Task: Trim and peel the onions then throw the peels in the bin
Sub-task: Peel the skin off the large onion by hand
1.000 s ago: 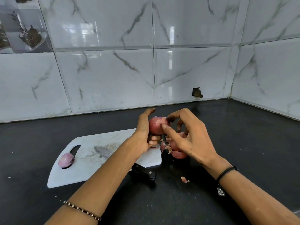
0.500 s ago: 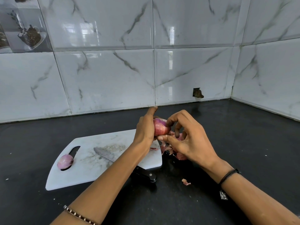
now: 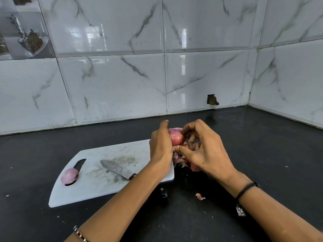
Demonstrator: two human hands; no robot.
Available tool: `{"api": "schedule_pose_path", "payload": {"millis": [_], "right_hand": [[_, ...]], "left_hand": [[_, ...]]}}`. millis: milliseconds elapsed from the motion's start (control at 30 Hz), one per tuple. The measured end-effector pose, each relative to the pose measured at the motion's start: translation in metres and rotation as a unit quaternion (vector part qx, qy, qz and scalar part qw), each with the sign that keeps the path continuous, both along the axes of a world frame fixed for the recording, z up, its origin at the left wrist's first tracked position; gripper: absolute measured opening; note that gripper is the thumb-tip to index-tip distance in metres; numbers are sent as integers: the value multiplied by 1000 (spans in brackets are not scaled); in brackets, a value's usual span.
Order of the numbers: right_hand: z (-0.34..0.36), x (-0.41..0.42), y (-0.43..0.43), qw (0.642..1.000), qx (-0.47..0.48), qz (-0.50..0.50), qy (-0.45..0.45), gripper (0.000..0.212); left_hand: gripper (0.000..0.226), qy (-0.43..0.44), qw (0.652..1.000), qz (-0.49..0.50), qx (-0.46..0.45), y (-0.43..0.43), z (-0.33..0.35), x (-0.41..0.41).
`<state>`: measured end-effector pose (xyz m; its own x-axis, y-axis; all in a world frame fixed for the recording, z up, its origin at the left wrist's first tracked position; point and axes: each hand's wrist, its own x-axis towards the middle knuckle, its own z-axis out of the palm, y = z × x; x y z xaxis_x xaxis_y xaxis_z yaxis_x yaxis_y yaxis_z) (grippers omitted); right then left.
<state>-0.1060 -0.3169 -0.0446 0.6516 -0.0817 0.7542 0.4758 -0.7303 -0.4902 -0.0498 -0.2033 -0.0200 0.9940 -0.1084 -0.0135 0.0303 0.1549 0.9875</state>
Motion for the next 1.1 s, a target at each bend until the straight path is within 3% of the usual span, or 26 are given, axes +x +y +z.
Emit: {"api": "schedule_pose_path", "payload": {"millis": [167, 467, 933, 1100], "right_hand": [[1, 0, 3, 999, -25, 12, -19, 23], [4, -6, 6, 999, 6, -10, -45, 45], [0, -4, 8, 997, -42, -51, -39, 34], [2, -5, 10, 998, 14, -46, -36, 44]], "left_hand": [[45, 14, 999, -33, -27, 3, 4, 1], [36, -25, 997, -58, -35, 4, 11, -5], [35, -88, 996, -23, 11, 0, 2, 3], [30, -75, 997, -26, -6, 1, 3, 7]]}}
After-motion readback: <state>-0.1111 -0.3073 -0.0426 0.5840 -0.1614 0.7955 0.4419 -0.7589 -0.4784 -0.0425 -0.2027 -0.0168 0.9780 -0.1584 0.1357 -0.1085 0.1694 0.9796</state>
